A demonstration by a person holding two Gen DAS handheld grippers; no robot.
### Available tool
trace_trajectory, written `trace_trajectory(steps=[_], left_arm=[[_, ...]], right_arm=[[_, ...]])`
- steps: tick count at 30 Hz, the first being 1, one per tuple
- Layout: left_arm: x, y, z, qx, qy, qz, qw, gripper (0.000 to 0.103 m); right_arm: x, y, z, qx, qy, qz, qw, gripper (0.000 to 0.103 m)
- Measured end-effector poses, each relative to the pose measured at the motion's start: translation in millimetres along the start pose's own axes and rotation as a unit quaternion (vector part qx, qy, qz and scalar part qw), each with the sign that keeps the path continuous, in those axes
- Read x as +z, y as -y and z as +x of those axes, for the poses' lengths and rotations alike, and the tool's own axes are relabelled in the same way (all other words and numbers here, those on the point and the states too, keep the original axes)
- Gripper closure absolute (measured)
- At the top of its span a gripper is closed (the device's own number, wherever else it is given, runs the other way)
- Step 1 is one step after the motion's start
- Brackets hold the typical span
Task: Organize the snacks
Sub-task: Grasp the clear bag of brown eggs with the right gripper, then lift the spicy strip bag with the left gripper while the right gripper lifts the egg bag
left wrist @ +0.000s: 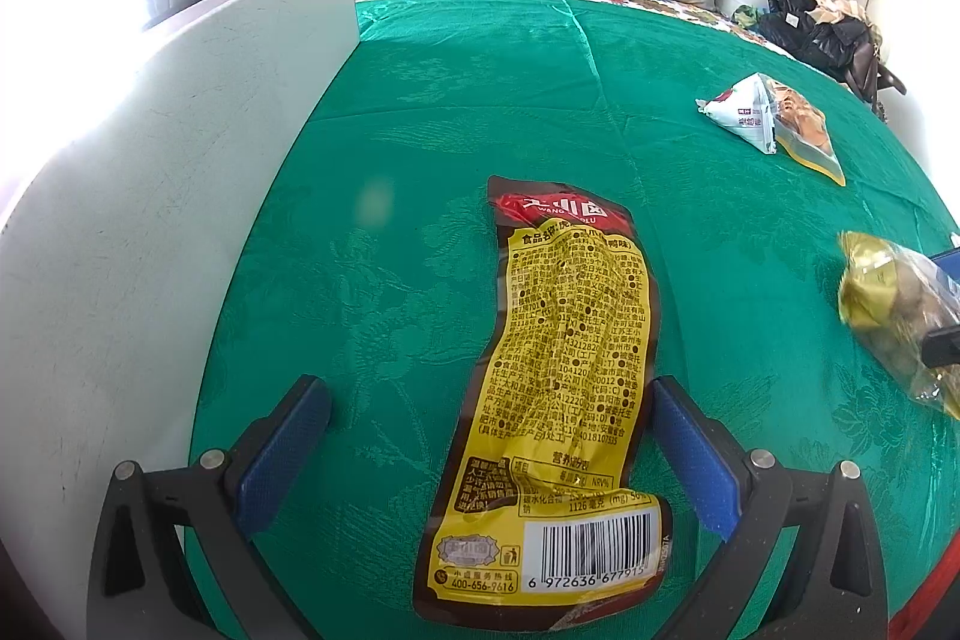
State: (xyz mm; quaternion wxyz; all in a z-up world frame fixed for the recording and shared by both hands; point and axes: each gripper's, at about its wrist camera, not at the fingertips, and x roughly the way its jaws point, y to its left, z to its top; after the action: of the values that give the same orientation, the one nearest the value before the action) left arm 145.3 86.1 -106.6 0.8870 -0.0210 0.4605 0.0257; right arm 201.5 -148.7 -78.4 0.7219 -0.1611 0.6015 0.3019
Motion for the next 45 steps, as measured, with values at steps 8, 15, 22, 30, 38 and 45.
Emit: trace_trajectory(steps=[8, 15, 22, 30, 38, 45], left_arm=[[0.1, 0.2, 0.1, 0.001, 0.000, 0.000, 1.0000, 0.000], [1.4, 0.9, -0.5, 0.001, 0.000, -0.001, 1.0000, 0.000], [1.1, 1.1, 0.1, 0.001, 0.000, -0.001, 1.0000, 0.000], [1.9, 1.0, 0.3, 0.001, 0.001, -0.001, 1.0000, 0.000], [1.7, 0.7, 1.0, 0.002, 0.001, -0.001, 1.0000, 0.000], [2.0, 0.4, 1.2, 0.002, 0.001, -0.001, 1.0000, 0.000]], right_arm=[[-27.3, 18.2, -8.1, -0.037, 0.064, 0.118, 0.990, 0.036], [-73.5, 92.2, -49.6, -0.158, 0.140, 0.268, 0.940, 0.032], [-108.1, 116.4, -21.6, -0.149, 0.123, 0.301, 0.934, 0.022], [-123.7, 107.3, -20.8, -0.176, 0.186, 0.276, 0.926, 0.007], [-113.7, 105.3, -4.9, -0.181, 0.200, 0.276, 0.922, 0.007], [-113.7, 105.0, -4.8, -0.180, 0.200, 0.276, 0.923, 0.007]])
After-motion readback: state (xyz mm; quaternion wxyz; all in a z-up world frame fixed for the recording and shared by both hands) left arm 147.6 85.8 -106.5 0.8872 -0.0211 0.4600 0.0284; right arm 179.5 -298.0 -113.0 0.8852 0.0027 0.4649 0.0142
